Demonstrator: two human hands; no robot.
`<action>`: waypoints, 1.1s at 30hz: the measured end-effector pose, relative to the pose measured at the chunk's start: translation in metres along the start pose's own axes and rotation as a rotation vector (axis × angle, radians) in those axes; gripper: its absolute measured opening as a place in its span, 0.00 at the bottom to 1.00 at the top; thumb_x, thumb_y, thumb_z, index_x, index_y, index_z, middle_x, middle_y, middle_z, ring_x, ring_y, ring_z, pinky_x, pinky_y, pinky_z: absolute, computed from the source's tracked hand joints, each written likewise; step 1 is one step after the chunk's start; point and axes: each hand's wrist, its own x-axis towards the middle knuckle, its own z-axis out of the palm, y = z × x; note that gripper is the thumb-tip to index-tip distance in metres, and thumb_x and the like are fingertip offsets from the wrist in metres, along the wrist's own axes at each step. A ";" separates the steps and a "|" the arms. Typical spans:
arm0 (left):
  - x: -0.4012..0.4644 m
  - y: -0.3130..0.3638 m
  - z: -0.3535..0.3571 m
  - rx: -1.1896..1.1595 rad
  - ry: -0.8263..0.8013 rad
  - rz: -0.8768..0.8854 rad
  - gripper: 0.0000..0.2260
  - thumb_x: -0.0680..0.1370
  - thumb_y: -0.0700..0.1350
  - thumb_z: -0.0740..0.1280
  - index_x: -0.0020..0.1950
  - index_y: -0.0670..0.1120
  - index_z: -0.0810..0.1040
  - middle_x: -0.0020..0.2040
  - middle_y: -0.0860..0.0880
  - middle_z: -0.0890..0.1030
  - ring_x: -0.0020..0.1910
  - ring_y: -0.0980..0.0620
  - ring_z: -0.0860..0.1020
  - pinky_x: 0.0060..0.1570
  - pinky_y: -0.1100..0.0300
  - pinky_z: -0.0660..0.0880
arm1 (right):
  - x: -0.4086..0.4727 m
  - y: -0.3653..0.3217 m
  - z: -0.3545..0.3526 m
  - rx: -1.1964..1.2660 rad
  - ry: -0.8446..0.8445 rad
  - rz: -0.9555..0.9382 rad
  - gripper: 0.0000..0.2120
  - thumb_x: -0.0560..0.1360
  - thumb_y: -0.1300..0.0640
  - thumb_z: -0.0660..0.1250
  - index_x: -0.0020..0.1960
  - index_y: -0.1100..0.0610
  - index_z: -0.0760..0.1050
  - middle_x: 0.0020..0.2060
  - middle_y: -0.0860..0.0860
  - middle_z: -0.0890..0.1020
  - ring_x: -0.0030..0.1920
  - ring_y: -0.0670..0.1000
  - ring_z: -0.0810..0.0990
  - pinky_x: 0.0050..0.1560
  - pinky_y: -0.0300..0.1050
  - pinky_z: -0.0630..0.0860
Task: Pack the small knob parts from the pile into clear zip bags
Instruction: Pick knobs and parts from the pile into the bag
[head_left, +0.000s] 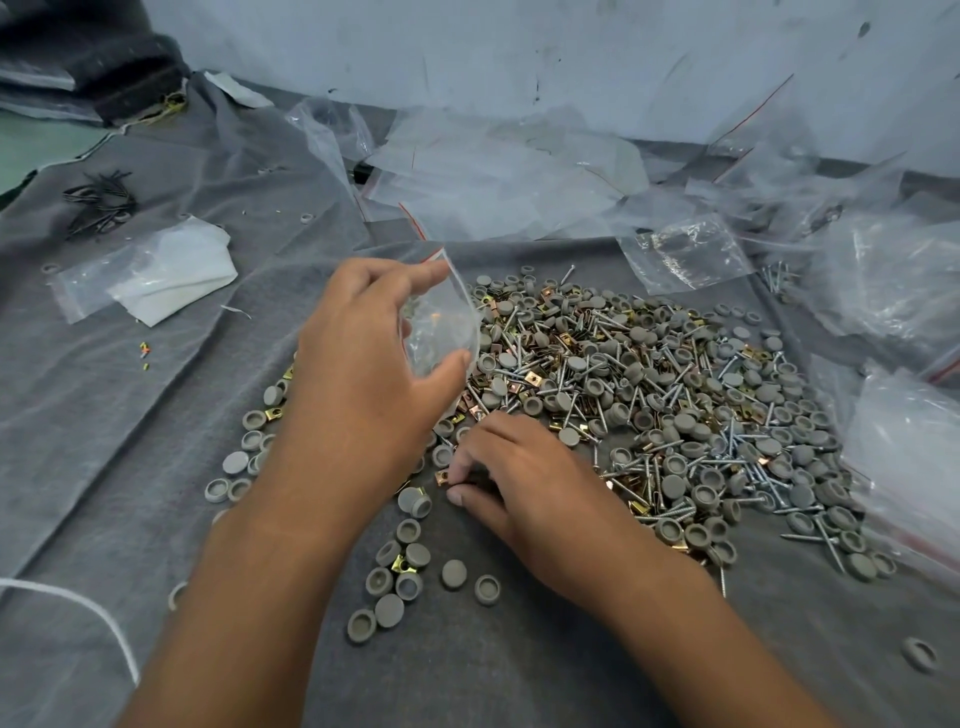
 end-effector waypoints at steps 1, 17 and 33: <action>0.000 0.000 0.000 0.001 0.000 0.003 0.27 0.72 0.44 0.77 0.70 0.51 0.76 0.54 0.57 0.71 0.45 0.71 0.71 0.49 0.83 0.61 | 0.000 -0.001 0.000 0.000 0.003 -0.003 0.03 0.80 0.51 0.69 0.50 0.48 0.74 0.50 0.40 0.73 0.55 0.43 0.70 0.54 0.44 0.72; 0.000 -0.002 0.003 0.017 -0.006 0.031 0.28 0.71 0.45 0.76 0.70 0.49 0.76 0.55 0.57 0.71 0.46 0.74 0.70 0.49 0.83 0.60 | 0.002 -0.005 0.000 -0.051 -0.043 -0.015 0.13 0.82 0.49 0.64 0.66 0.45 0.75 0.52 0.43 0.74 0.56 0.45 0.72 0.53 0.46 0.74; -0.003 0.004 0.014 0.046 -0.149 0.110 0.26 0.69 0.47 0.76 0.67 0.53 0.77 0.57 0.56 0.72 0.51 0.59 0.71 0.54 0.67 0.66 | 0.008 -0.011 -0.066 0.059 0.681 -0.201 0.08 0.79 0.57 0.71 0.58 0.53 0.81 0.46 0.42 0.78 0.47 0.38 0.74 0.49 0.31 0.69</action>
